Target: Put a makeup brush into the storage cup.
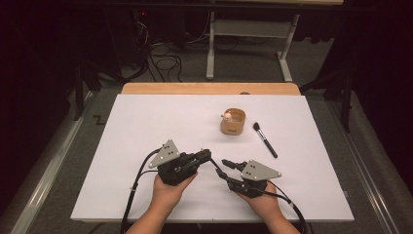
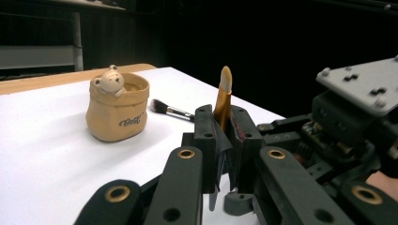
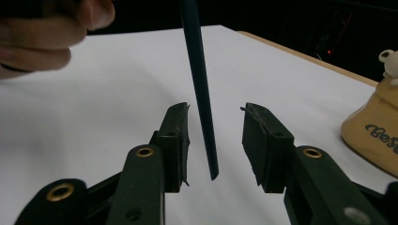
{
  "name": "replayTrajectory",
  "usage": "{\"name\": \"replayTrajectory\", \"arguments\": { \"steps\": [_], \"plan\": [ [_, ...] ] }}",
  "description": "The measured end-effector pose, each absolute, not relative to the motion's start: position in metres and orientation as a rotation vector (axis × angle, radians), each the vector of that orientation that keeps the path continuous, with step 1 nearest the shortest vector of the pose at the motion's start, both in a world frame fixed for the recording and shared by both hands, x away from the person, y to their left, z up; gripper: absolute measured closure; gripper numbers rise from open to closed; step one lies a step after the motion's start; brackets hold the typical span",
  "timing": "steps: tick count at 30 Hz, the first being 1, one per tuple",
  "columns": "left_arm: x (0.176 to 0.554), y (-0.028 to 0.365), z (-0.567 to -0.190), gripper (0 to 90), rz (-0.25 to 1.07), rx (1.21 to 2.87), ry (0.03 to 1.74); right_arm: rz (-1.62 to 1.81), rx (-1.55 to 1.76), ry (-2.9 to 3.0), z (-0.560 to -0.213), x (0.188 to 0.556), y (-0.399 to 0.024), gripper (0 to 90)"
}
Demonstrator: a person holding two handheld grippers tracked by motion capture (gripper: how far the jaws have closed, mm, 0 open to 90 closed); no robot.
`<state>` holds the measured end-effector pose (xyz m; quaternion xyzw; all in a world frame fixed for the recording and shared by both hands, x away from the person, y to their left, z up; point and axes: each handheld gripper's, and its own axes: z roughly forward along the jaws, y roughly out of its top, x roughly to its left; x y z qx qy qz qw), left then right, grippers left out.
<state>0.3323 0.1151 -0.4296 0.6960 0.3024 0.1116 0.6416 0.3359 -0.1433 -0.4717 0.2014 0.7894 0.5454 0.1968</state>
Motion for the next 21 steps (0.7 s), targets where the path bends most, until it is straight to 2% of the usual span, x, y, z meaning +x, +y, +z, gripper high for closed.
{"name": "replayTrajectory", "arguments": {
  "steps": [11, 21],
  "plan": [
    [0.33, 0.112, -0.431, 84.0, 0.26, 1.614, 0.677, 1.564, 0.526, 2.204, -0.454, 0.332, -0.142, 61.5],
    [0.33, 0.111, -0.432, 84.0, 0.252, 1.617, 0.674, 1.515, 0.448, 2.214, -0.449, 0.335, -0.125, 66.1]
  ]
}}
